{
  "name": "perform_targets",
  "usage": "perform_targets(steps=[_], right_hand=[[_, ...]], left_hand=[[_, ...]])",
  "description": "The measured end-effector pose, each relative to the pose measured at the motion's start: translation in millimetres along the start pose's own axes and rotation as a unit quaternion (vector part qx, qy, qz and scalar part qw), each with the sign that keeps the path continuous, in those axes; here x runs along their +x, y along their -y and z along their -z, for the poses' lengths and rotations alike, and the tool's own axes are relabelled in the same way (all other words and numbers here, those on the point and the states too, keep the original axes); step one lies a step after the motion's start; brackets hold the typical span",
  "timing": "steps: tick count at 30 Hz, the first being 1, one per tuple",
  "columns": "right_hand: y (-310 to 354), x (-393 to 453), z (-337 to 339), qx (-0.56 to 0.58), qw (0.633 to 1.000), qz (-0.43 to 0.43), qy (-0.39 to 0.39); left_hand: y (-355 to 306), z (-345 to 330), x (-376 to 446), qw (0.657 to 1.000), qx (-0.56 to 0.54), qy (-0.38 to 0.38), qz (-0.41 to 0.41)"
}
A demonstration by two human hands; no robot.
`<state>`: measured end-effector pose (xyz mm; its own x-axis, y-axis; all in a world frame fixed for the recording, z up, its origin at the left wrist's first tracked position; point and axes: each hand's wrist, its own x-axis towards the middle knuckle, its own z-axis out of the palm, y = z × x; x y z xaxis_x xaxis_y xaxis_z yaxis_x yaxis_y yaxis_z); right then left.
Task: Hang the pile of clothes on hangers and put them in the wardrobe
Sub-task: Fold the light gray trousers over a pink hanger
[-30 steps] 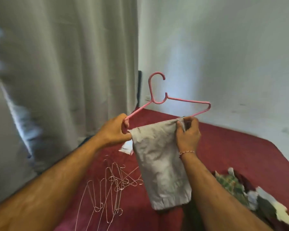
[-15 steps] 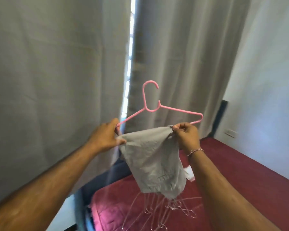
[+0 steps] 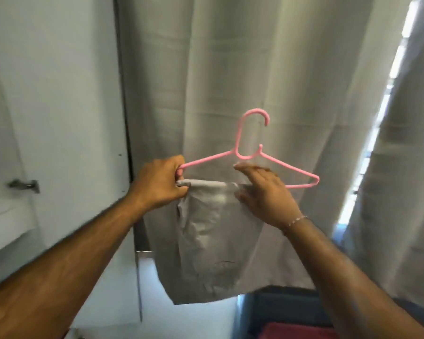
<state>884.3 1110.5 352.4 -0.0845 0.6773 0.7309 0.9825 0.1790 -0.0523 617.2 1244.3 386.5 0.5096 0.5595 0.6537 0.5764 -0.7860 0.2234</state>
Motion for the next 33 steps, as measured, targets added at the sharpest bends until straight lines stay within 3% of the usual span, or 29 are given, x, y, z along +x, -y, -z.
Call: perform_targets(steps=[4,7,11,14,19,23,27,30,33], right_hand=[[28.7,92.8,-32.3,-0.004,0.982,0.052,0.183],[50.3,143.7,-50.8,0.014,0.972,0.102,0.213],[85.6,194.1,-86.0,-0.016,0.970,0.183,0.159],[107.7,222.5,-108.3,-0.037,0.966,0.254,0.038],[142.4,280.6,-133.2,0.074,0.926,0.344,-0.138],[203.6,314.3,-147.2,0.128,0.920,0.318,-0.190],[285.6,338.0,-148.6,0.327,0.896,0.241,-0.178],[348.9,356.8,-144.6,0.399,0.874,0.252,-0.116],[401.8,371.5,-135.1,0.457,0.844,0.279,-0.024]], left_hand=[[53.6,64.1,-8.1,0.998,0.043,-0.002,0.052],[95.3,109.2,-18.1,0.992,0.069,-0.011,0.107],[126.0,162.8,-33.6,0.980,0.103,-0.039,0.164],[137.2,205.4,-49.7,0.963,0.145,-0.072,0.215],[138.5,282.3,-72.7,0.917,0.196,-0.143,0.315],[118.1,335.8,-67.9,0.868,0.283,-0.180,0.365],[101.5,383.6,-46.5,0.772,0.402,-0.197,0.450],[104.2,410.9,-30.8,0.753,0.370,-0.190,0.509],[120.0,434.5,-18.9,0.762,0.336,-0.216,0.510]])
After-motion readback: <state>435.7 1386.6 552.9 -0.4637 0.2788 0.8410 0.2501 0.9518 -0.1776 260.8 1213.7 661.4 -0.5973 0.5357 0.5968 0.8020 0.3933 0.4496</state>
